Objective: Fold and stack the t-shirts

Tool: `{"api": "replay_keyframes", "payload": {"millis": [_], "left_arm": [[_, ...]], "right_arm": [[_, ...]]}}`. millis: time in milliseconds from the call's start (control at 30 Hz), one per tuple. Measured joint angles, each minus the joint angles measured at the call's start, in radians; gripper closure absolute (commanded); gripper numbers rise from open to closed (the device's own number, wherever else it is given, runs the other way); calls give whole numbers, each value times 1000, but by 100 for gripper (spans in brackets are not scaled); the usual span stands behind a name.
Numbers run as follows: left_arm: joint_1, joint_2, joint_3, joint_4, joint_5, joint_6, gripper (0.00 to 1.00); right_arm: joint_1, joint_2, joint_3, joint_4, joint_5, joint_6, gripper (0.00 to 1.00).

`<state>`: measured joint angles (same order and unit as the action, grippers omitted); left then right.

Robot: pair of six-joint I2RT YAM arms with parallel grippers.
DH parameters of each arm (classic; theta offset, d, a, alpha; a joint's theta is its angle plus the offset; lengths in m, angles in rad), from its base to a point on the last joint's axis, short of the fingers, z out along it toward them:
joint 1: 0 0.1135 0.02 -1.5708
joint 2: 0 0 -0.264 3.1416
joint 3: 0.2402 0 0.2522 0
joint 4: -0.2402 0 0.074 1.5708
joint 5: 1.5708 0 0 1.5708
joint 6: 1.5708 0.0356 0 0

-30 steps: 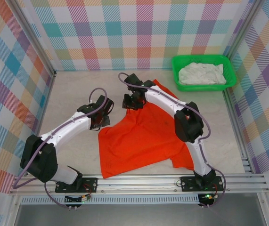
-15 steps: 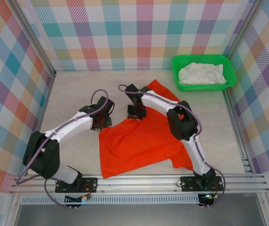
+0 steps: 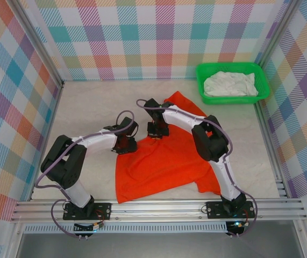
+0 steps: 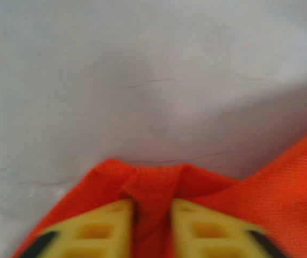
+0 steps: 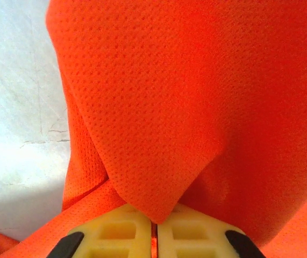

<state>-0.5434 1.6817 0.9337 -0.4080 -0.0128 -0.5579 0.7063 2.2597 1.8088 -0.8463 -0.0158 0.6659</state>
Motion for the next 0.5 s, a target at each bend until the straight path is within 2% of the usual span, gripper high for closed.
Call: {"api": "replay_keyframes", "payload": {"millis": [167,267,500], "left_arm": [[-26,13,17,32,10,1,100],[-35,-3,18,7,-21,2,100],[-80,-248,18,-84,-145,20,100]], "right_arm": [[0,-11,-17,9,9,0,99],[-3,-29,-48,32,16,2,100],[-23,-132,-218,150,39,38,100]]}}
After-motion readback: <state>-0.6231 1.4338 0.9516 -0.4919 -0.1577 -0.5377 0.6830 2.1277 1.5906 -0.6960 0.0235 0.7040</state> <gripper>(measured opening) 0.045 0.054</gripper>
